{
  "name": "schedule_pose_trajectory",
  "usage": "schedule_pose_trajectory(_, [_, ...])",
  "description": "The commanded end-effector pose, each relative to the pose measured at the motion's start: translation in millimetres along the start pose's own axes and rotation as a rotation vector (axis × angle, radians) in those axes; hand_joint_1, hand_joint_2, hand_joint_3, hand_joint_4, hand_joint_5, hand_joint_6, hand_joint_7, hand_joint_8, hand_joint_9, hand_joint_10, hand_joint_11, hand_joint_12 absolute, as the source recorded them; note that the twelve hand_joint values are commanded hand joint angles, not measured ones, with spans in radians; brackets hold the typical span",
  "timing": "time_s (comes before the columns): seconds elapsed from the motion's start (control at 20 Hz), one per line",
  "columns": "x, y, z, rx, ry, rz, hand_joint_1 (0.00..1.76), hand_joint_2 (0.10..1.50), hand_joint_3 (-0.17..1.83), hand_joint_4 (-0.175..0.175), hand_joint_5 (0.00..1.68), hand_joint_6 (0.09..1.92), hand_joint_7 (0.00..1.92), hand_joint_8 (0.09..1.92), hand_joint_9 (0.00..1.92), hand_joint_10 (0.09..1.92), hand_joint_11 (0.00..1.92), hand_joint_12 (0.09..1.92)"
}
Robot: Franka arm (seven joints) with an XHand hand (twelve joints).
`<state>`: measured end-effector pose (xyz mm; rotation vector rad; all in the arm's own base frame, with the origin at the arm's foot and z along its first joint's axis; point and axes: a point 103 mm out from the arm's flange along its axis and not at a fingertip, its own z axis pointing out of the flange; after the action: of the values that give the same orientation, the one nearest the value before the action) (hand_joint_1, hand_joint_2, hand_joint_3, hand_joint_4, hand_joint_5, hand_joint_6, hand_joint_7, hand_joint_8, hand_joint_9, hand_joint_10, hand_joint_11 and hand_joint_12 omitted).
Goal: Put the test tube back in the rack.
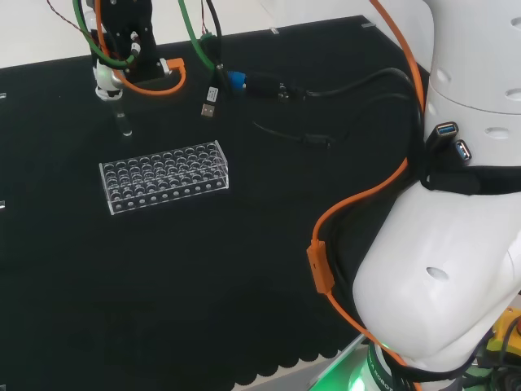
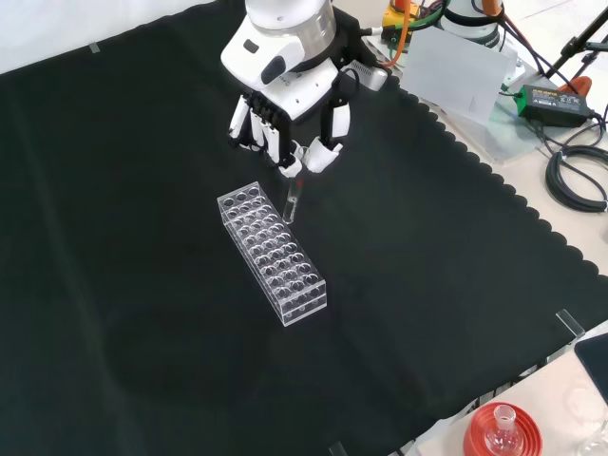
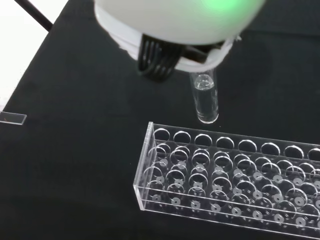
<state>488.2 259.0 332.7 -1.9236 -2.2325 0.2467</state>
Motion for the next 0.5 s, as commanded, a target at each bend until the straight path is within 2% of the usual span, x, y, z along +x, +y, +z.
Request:
schedule_pose_trajectory(0.05, [-12,-10,-2,0.006,0.0,-0.099,1.33,0.51,0.84,-0.124,1.29,0.62,1.55,0.34,1.22,0.52,0.66,1.31])
schedule_pose_trajectory(0.1, [-13,-12,-3,0.005,0.003,-0.102,1.33,0.51,0.84,-0.124,1.29,0.62,1.55,0.34,1.22,0.52,0.66,1.31])
schedule_pose_trajectory(0.15, [-13,-6,-1,0.006,0.069,-0.144,1.33,0.51,0.84,-0.124,1.29,0.62,1.55,0.34,1.22,0.52,0.66,1.31])
schedule_pose_trajectory(0.2, [-14,-4,0,0.006,0.089,-0.157,1.33,0.51,0.84,-0.124,1.29,0.62,1.55,0.34,1.22,0.52,0.66,1.31])
schedule_pose_trajectory(0.25, [-26,-7,-1,-0.01,0.024,-0.115,1.33,0.51,0.84,-0.124,1.29,0.62,1.55,0.34,1.22,0.52,0.66,1.31])
schedule_pose_trajectory(0.3, [-6,-14,-6,0.001,0.009,-0.103,1.33,0.51,0.84,-0.125,1.29,0.62,1.55,0.34,1.22,0.52,0.66,1.31])
schedule_pose_trajectory(0.35, [3,-18,-9,0.005,0.006,-0.099,1.33,0.51,0.85,-0.125,1.29,0.62,1.55,0.34,1.22,0.52,0.66,1.31])
schedule_pose_trajectory(0.4, [-4,-15,1,0.009,0.049,-0.114,1.33,0.51,0.85,-0.125,1.29,0.62,1.55,0.34,1.22,0.52,0.66,1.31])
schedule_pose_trajectory(0.5, [-9,-13,11,0.01,0.057,-0.125,1.33,0.51,0.85,-0.125,1.29,0.62,1.55,0.34,1.22,0.52,0.66,1.31])
